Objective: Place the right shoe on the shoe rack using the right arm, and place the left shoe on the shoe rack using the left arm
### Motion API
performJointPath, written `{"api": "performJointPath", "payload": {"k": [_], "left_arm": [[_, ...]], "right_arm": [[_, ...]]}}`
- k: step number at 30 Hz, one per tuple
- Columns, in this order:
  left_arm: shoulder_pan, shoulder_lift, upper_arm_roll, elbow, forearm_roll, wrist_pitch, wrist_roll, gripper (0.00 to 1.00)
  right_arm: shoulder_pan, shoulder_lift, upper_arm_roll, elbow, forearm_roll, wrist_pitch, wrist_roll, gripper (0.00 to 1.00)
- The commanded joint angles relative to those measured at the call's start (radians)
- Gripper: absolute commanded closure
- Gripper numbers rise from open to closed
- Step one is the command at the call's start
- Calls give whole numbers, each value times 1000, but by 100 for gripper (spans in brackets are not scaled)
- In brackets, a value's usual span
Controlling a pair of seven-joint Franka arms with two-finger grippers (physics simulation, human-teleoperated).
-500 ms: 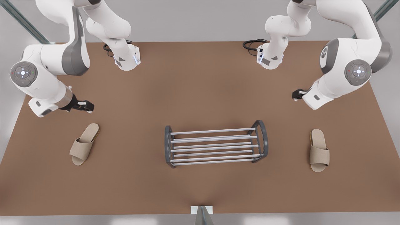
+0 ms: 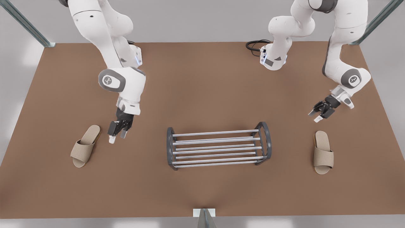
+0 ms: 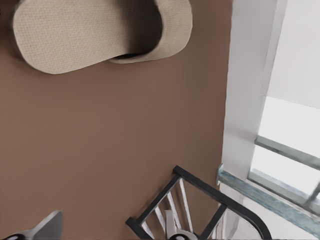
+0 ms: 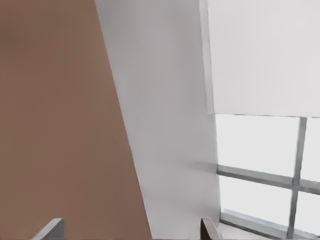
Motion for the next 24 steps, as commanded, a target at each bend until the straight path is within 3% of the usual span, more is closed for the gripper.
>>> {"api": "performJointPath", "payload": {"k": [1, 6, 9, 11, 13, 17, 19, 22, 24], "left_arm": [[-18, 17, 9, -40, -612, 224, 1919, 0], [17, 86, 33, -81, -665, 213, 2001, 0], [27, 127, 32, -52, -717, 184, 2024, 0], [53, 167, 17, -20, -754, 158, 2021, 0], [83, 173, -51, -6, -822, 157, 2011, 0], [99, 173, -88, 20, -843, 157, 1945, 0], [126, 173, -158, 81, -900, 180, 1893, 0], [142, 196, -200, 85, -945, 181, 1851, 0], [152, 224, -279, 147, -909, 273, 1540, 0]], "right_arm": [[-442, 60, -23, 58, -561, 659, 142, 0], [-457, 74, -21, 61, -594, 658, 114, 0], [-463, 60, 88, -11, -628, 422, -44, 0], [-468, 69, 97, -22, -610, 328, -12, 0], [-474, 48, 97, -79, -610, 267, 174, 0], [-477, 25, 101, -197, -668, 169, 758, 0], [-476, 14, 135, -269, -794, 6, 968, 0], [-495, 40, 135, -286, -866, -3, 1232, 0], [-508, 62, 135, -298, -944, -22, 1425, 0]]}}
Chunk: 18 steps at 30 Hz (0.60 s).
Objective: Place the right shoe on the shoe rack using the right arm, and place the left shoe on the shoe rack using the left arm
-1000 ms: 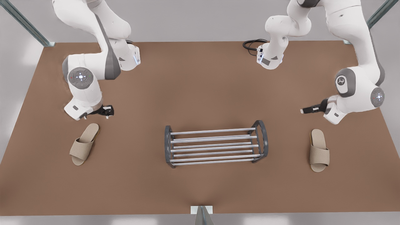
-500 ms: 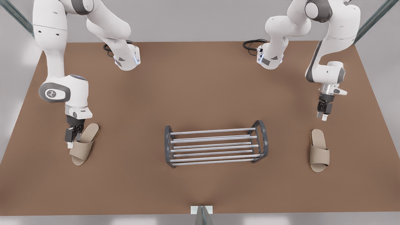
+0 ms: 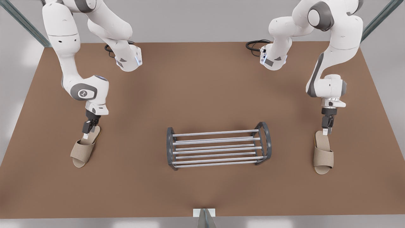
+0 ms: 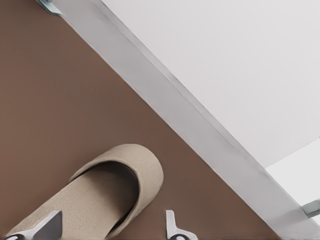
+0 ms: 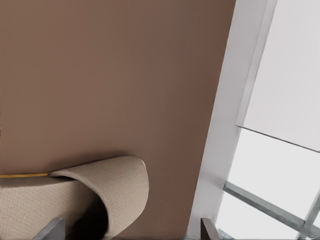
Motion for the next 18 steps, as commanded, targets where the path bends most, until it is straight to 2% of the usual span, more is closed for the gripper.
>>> {"api": "performJointPath", "payload": {"k": [1, 2, 3, 5, 8, 9, 10, 15, 18], "left_arm": [[5, 8, -30, 33, 101, 88, -37, 0], [11, 8, -28, 52, 290, 76, -275, 0], [27, 8, -30, 52, 333, 59, -312, 0], [56, 54, -30, 58, 336, -22, -316, 0], [79, 52, -33, 95, 339, -27, -327, 0], [91, 51, -48, 87, 339, -28, -370, 0], [97, 51, -59, 88, 339, -28, -441, 0], [103, 52, -94, 85, 339, -25, -830, 0], [129, 55, -94, 85, 339, -11, -864, 0]], "right_arm": [[-7, 9, 1, -9, -89, -107, 974, 0], [-15, 9, -1, -3, -104, -61, 974, 0], [-30, 7, -2, -5, -101, -56, 982, 0], [-38, 14, -2, -5, -108, -58, 991, 0], [-38, 40, -2, -5, -114, -102, 996, 0], [-35, 63, -1, -15, -141, -179, 1045, 0], [-39, 92, -2, -15, -262, -223, 1164, 0], [-70, 144, -2, -18, -345, -306, 1258, 0], [-78, 169, -2, -24, -374, -381, 1258, 0]]}}
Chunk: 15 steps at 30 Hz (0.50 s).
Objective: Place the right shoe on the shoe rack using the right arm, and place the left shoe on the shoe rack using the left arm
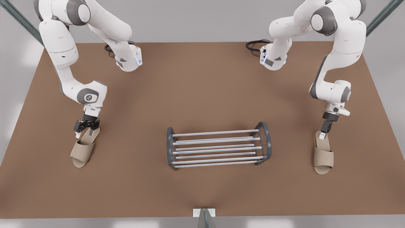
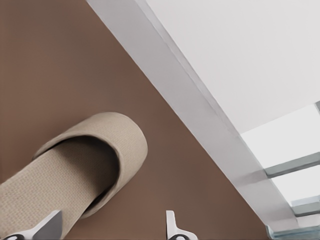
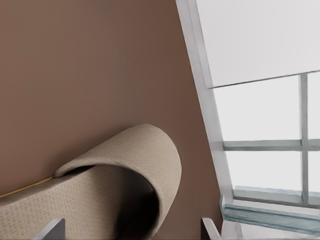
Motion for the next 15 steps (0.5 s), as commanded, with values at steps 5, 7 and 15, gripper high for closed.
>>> {"api": "performJointPath", "payload": {"k": [5, 7, 15], "left_arm": [[52, 32, -43, 73, 8, 22, -498, 0], [72, 55, -60, 92, 0, 42, -500, 0], [96, 83, -112, 162, 0, 80, -511, 0]], "right_arm": [[-11, 35, -6, 7, -93, -185, 527, 0], [-14, 35, -6, 10, -126, -185, 527, 0], [-25, 77, -6, 42, -177, -235, 525, 0]]}}
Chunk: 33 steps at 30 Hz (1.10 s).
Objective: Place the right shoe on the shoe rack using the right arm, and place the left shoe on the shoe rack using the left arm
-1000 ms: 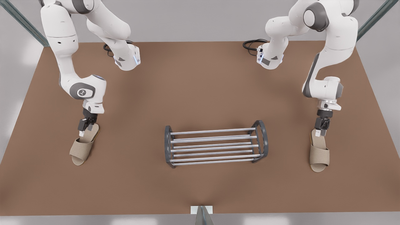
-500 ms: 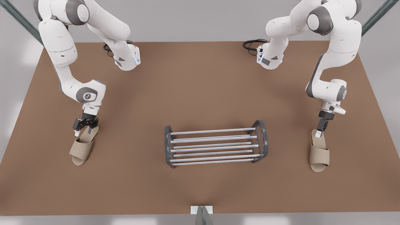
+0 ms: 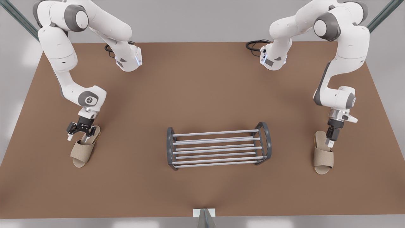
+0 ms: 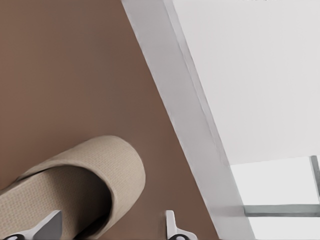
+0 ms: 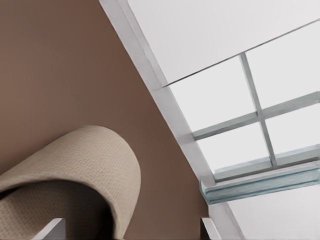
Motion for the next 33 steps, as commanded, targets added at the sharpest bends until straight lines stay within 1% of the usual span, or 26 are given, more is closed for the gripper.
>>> {"api": "performJointPath", "payload": {"k": [1, 4, 5, 8, 15, 18, 25, 26, 27, 28, 29, 31, 33], "left_arm": [[3, 15, -12, 16, -1, 30, -230, 0], [7, 52, -29, 55, -10, 30, -230, 0], [32, 61, -32, 79, 4, 32, -230, 0], [33, 80, -49, 113, 2, 36, -230, 0], [33, 126, -63, 161, -4, 38, -230, 0], [33, 132, -80, 182, -2, 70, -230, 0], [33, 181, -90, 259, 2, 72, -231, 0], [33, 184, -93, 259, 2, 73, -231, 1], [33, 184, -95, 259, 1, 88, -231, 9], [33, 183, -101, 259, 1, 92, -231, 12], [33, 184, -101, 259, 1, 93, -231, 12], [33, 189, -103, 259, -4, 93, -231, 12], [33, 209, -103, 276, -5, 92, -233, 12]], "right_arm": [[-3, 8, 0, 8, -119, -37, 228, 0], [-3, 26, -3, 14, -123, -54, 218, 1], [-2, 26, -3, 20, -143, -54, 192, 1], [1, 26, -3, 31, -143, -58, 95, 1], [1, 52, -3, 32, -142, -55, -29, 0], [-2, 68, -3, 55, -146, -57, -54, 0], [-2, 104, -3, 86, -158, -81, -56, 0], [-2, 104, -3, 86, -158, -81, -54, 23], [-2, 104, -3, 86, -158, -81, -54, 40], [-3, 103, -3, 86, -158, -81, -54, 48], [-3, 103, -3, 86, -158, -81, -54, 51], [-3, 101, -3, 86, -158, -81, -51, 67], [-3, 100, -3, 86, -160, -81, -51, 79]]}}
